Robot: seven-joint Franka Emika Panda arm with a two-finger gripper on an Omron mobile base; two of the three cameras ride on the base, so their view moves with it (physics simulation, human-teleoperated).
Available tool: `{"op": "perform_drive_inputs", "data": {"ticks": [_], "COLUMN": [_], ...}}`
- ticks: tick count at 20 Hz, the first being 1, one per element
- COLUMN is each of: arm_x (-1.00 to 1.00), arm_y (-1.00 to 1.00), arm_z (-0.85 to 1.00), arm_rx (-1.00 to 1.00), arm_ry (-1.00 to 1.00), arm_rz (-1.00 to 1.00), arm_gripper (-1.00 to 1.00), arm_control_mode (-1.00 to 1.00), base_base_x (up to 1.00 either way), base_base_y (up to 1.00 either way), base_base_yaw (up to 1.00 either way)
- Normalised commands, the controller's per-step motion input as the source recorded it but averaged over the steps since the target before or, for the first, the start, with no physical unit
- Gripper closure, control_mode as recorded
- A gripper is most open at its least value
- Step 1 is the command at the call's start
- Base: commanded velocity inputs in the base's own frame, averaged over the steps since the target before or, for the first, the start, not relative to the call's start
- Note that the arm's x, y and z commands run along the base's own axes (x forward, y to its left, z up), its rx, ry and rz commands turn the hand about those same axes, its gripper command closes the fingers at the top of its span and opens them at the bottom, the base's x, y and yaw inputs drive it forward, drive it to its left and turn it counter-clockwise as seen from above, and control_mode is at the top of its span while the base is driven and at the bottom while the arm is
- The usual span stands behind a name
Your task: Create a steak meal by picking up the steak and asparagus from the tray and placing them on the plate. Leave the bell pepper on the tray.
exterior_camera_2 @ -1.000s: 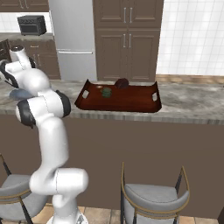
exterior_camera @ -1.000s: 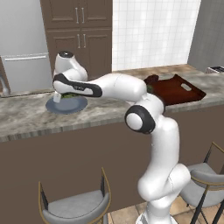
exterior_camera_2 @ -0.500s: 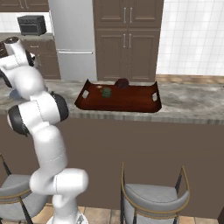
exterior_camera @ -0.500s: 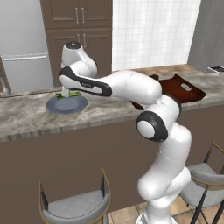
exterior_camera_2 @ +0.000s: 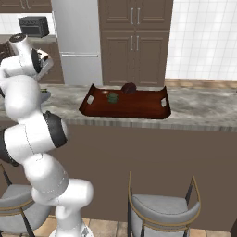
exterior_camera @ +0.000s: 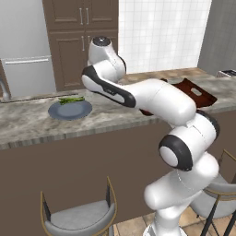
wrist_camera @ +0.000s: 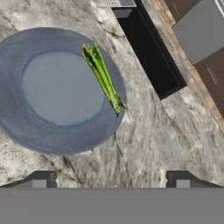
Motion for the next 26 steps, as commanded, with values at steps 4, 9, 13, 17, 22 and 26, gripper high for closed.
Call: {"op": "perform_drive_inputs", "data": {"ticks": [4, 9, 13, 17, 22, 26], "arm_x": [-0.18, 0.01, 0.15, 0.2, 0.29, 0.39], "arm_y": [-1.0, -0.99, -0.9, -0.92, -0.83, -0.62], "arm_z": [0.01, 0.0, 0.0, 0.0, 0.0, 0.03], "arm_rx": [0.0, 0.07, 0.09, 0.03, 0.09, 0.22], "arm_ry": [-0.01, -0.05, -0.05, 0.0, 0.0, 0.0], "arm_rz": [-0.29, -0.48, -0.54, -0.58, -0.56, -0.46], "arm_gripper": [-1.0, -1.0, -1.0, -1.0, -1.0, -1.0], "arm_control_mode": [-1.0, -1.0, -1.0, -1.0, -1.0, -1.0], "base_base_x": [0.0, 0.0, 0.0, 0.0, 0.0, 0.0], "base_base_y": [0.0, 0.0, 0.0, 0.0, 0.0, 0.0], "base_base_yaw": [0.0, 0.0, 0.0, 0.0, 0.0, 0.0]}}
